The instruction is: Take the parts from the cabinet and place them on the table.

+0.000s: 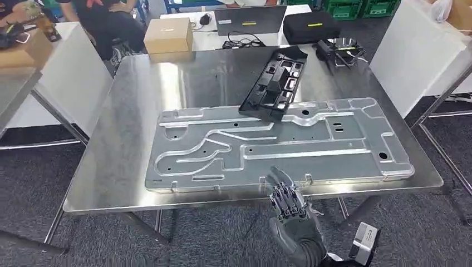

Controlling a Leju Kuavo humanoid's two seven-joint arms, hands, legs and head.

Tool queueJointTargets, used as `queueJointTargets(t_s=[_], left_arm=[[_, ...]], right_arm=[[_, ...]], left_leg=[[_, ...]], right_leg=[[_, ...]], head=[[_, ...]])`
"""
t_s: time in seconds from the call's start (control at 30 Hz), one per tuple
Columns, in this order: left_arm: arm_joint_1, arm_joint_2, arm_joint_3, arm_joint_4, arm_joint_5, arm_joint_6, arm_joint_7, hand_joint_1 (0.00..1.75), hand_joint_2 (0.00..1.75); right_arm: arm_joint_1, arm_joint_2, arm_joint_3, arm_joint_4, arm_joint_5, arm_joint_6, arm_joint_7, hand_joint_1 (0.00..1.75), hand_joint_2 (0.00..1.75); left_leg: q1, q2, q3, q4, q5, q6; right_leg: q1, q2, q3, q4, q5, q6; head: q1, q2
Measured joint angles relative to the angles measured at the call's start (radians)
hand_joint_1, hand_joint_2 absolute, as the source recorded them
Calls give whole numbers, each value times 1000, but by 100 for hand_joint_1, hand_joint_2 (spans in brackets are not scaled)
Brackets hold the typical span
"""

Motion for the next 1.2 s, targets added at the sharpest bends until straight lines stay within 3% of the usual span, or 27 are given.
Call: queueJointTargets(t_s=[0.03,0.07,0.1,0.13,0.2,0.23,0.27,0.33,0.37,0.4,0.43,0.5,0.53,0.57,0.6,0.67,0.7,0.73,0.77,0.83,0.87,0.9,0.93,0.97,1.03,1.1,1.2], left_arm=[[0,1,0,0,0,0,1,0,0],[-6,6,0,0,0,1,2,0,0],[-11,6,0,0,-2,2,2,0,0],[-14,6,0,0,-3,3,2,0,0],[-9,7,0,0,-3,4,2,0,0],[-8,7,0,0,-3,6,2,0,0],[-7,8,0,0,-3,6,2,0,0],[-8,8,0,0,-3,5,2,0,0],[-8,8,0,0,-3,5,2,0,0],[-8,8,0,0,-3,5,2,0,0],[-7,8,0,0,-3,5,2,0,0],[-8,9,0,0,-3,5,2,0,0],[-8,9,0,0,-3,6,2,0,0],[-8,9,0,0,-3,7,2,0,0],[-9,9,0,0,-3,8,2,0,0],[-11,10,0,0,-3,8,0,0,0],[-9,10,0,0,-4,8,-1,0,0],[-7,10,0,0,-6,8,-2,0,0],[-3,10,0,0,-8,11,-4,0,0],[-2,10,0,0,-8,17,-5,0,0],[-2,10,0,0,-8,17,-5,0,0],[-3,9,0,0,-8,17,-5,0,0],[-2,9,0,0,-8,17,-5,0,0],[-2,9,0,0,-7,18,-5,0,0],[-3,9,0,0,-7,19,-5,0,0],[-4,10,0,0,-7,21,-7,0,0],[-4,8,0,0,-7,20,-11,0,0]], right_arm=[[3,0,0,1,-6,5,-3,0,175],[12,5,-2,6,-9,20,-11,0,175],[15,6,-3,7,-10,22,-14,0,175],[17,9,-3,10,-10,26,-16,0,175],[20,10,-3,15,-14,32,-18,0,175],[21,10,-5,19,-15,34,-19,0,175],[23,10,-8,22,-15,35,-19,0,175],[31,12,-9,28,-16,36,-19,0,175],[31,12,-9,33,-16,38,-19,0,175],[31,12,-9,36,-16,39,-19,0,175],[33,12,-10,40,-17,39,-19,0,175],[34,14,-10,46,-18,42,-19,0,175],[33,15,-11,48,-18,44,-19,0,175],[32,17,-11,50,-19,46,-19,0,175],[32,17,-11,51,-20,49,-19,0,175],[29,20,-13,55,-24,51,-19,0,175],[31,22,-13,58,-27,53,-18,0,0],[32,22,-13,60,-30,53,-16,0,0],[32,22,-13,63,-36,53,-15,0,0],[35,26,-13,68,-50,57,-15,0,0],[37,26,-13,70,-65,63,-14,0,0],[38,26,-13,72,-82,69,-15,0,0],[40,26,-14,75,-94,72,-15,0,0],[41,27,-14,77,-103,75,-17,0,0],[41,27,-14,79,-106,77,-18,0,0],[41,31,-15,79,-111,80,-19,0,0],[42,33,-16,79,-111,81,-20,0,0]], left_leg=[[0,0,23,-17,29,2],[-12,-1,249,-315,79,32],[-17,-1,288,-399,65,38],[-19,-2,279,-394,66,36],[-23,-2,260,-392,82,45],[-14,3,251,-397,101,52],[-16,2,236,-397,113,58],[-19,3,209,-396,136,69],[-20,4,194,-395,149,69],[-21,5,179,-393,160,69],[-21,7,161,-389,172,67],[-20,7,127,-373,190,62],[-19,7,109,-360,196,58],[-23,6,93,-345,199,53],[-25,6,82,-332,202,49],[-26,7,66,-328,223,40],[-23,7,61,-328,231,35],[-18,7,53,-324,228,33],[-16,4,40,-291,183,22],[-9,4,-8,-150,64,7],[-7,4,-28,-76,25,3],[-6,4,-40,-15,14,2],[-6,4,-35,4,33,3],[-6,3,-7,-22,68,7],[-9,-11,101,-178,128,22],[-12,-67,203,-339,112,48],[-21,-48,199,-356,107,48]], right_leg=[[0,0,-13,1,10,1],[3,1,-53,1,51,12],[6,-2,-57,2,60,18],[5,-4,-62,-1,76,24],[3,-4,-64,-8,96,36],[-2,-1,-73,2,77,41],[-2,3,-90,33,23,44],[-1,3,-133,183,-114,46],[0,5,-150,266,-153,49],[-1,5,-154,320,-155,51],[-1,5,-142,343,-123,52],[-4,5,-57,262,-45,53],[-6,5,12,171,-35,53],[-6,6,85,73,-67,54],[3,9,114,12,-91,46],[4,9,96,13,-91,33],[6,7,89,14,-84,23],[0,3,80,9,-79,13],[1,2,72,9,-69,6],[1,6,49,10,-51,-3],[1,10,36,10,-41,-3],[2,13,23,11,-32,-2],[2,19,11,11,-22,-1],[2,26,0,11,-13,0],[4,42,-17,11,2,5],[8,54,-29,12,16,13],[-1,76,-42,9,37,34]], head=[[0,0],[0,0],[0,0],[1,0],[1,0],[1,0],[1,0],[1,0],[1,0],[1,0],[1,0],[1,0],[1,0],[2,0],[0,0],[0,0],[0,0],[1,0],[0,0],[0,0],[0,0],[0,0],[0,0],[0,0],[0,0],[0,0],[1,0]])
